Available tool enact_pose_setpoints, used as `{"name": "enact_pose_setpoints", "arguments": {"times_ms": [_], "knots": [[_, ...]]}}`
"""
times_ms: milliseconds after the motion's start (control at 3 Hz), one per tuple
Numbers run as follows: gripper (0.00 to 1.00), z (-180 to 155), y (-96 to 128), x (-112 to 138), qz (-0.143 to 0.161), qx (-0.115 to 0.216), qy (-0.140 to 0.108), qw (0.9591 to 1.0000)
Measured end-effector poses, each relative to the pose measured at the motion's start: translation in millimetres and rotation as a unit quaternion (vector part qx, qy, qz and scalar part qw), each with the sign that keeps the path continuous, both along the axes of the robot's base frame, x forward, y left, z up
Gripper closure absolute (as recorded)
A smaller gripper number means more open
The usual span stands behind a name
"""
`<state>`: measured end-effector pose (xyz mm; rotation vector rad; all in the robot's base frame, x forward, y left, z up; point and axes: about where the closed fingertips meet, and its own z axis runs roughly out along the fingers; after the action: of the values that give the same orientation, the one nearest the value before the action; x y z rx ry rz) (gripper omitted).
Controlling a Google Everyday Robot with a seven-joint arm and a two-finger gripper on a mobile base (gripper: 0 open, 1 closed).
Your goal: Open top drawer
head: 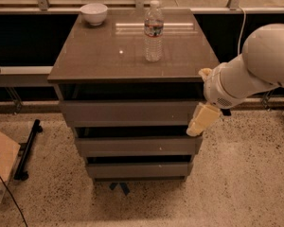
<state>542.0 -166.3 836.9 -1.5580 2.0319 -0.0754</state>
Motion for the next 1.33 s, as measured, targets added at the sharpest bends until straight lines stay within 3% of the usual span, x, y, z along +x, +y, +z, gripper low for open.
{"name": "enact_pose_setpoints", "arguments": {"times_ms": [333, 1333], "knots": [[0.00, -22, 6, 20, -0.012, 0.012, -0.004, 0.9998], [0.00, -91, 11, 58, -0.054, 0.037, 0.027, 0.9975]]}}
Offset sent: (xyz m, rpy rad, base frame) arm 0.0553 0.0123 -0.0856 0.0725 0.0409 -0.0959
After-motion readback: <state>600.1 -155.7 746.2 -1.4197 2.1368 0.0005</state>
